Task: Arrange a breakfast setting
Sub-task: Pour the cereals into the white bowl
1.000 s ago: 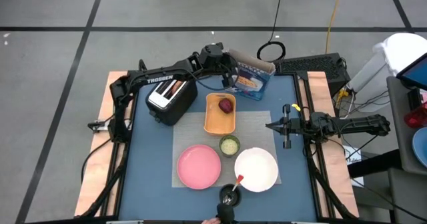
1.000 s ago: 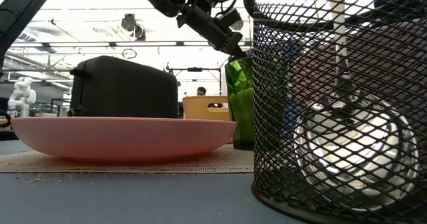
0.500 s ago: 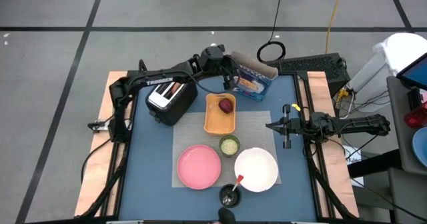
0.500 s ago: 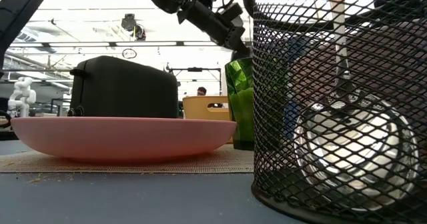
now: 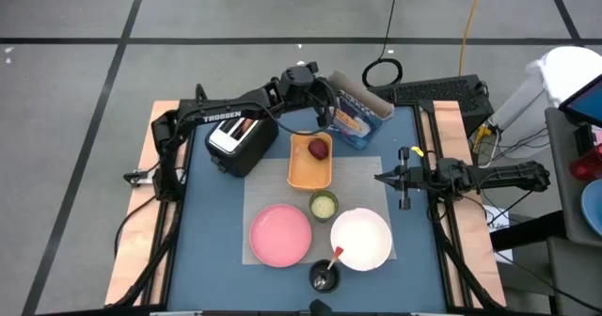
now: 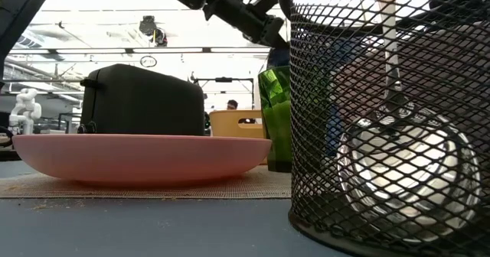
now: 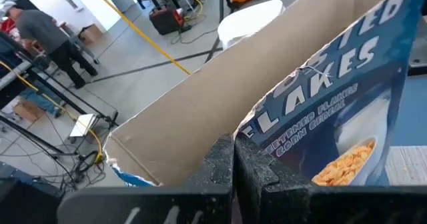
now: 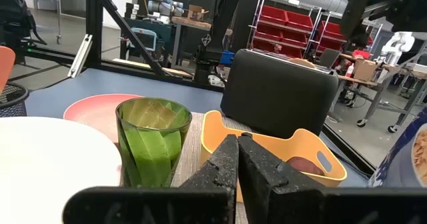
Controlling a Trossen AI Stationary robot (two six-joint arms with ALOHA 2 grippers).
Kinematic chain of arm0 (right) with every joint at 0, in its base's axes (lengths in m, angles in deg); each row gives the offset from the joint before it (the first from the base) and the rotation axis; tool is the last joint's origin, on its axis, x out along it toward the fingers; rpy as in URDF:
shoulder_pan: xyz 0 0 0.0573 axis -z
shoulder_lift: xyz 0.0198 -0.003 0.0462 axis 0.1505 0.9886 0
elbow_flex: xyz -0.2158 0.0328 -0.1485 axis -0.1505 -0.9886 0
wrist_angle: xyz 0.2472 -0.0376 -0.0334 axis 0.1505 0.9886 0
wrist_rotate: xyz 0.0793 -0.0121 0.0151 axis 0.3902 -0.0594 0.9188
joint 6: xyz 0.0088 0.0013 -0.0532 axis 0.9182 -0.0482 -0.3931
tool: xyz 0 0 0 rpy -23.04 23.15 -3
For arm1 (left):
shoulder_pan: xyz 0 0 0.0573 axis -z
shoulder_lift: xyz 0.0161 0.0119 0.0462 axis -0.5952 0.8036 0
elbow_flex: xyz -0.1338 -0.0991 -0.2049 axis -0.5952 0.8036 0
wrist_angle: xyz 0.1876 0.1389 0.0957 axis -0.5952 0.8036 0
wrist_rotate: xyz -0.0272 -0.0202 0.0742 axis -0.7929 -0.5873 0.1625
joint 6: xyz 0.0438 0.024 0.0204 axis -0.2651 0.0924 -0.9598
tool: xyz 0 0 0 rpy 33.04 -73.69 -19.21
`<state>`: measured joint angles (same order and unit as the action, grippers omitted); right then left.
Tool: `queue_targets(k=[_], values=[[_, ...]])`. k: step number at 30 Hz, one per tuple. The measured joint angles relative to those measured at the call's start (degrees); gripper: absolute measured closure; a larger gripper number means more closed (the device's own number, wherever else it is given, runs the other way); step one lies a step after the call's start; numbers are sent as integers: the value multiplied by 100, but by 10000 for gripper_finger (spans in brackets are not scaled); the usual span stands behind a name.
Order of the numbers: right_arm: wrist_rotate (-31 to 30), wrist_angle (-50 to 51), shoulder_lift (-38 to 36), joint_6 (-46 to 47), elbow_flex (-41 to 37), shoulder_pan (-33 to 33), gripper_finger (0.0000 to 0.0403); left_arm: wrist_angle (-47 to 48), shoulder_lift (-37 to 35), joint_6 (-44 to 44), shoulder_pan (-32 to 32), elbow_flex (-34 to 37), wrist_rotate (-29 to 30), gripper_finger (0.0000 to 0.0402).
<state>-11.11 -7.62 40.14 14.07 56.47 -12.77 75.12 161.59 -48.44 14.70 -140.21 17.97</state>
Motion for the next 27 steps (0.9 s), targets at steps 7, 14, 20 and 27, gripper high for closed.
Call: queue_targets(k=[7,14,20,27], values=[[0,0,-1,0,-1,-1,401,-59,-4,8,11,-2,3,401],[0,-126,1,-2,-1,-1,401,-231,-7,96,14,-13,12,401],[0,-649,-1,0,0,1,401,-336,-7,187,15,-13,11,401],[-33,-1294,1,427,-1,-1,388,-283,-68,306,17,-15,11,401]])
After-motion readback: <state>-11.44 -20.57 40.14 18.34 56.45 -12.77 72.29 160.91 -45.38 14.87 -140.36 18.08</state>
